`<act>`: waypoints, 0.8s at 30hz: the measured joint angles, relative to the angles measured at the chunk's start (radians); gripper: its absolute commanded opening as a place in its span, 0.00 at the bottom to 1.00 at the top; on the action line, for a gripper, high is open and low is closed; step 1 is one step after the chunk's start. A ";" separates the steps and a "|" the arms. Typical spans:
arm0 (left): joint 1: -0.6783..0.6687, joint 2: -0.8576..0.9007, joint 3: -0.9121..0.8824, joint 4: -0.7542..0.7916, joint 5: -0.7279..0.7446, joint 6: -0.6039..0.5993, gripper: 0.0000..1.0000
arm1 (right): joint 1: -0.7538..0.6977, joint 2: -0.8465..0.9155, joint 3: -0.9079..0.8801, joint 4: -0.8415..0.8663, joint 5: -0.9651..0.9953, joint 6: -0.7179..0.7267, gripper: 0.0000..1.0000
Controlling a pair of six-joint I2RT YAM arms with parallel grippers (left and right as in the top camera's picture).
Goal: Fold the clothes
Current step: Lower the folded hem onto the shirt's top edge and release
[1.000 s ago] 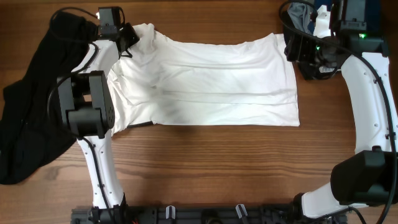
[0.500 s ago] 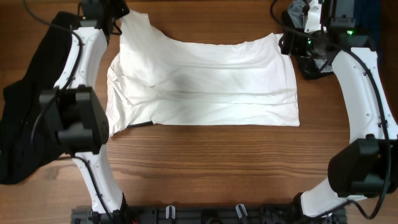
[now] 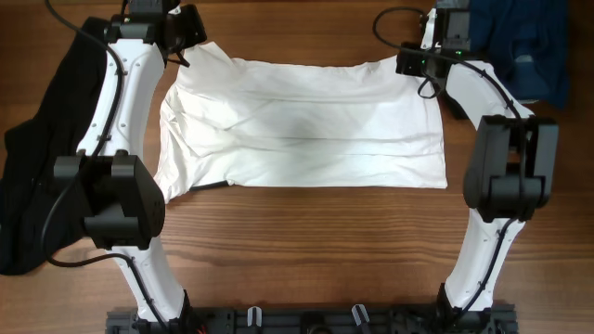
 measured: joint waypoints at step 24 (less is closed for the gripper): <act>0.000 0.000 0.000 -0.001 0.000 0.000 0.04 | 0.000 0.133 0.010 0.226 0.050 0.100 0.49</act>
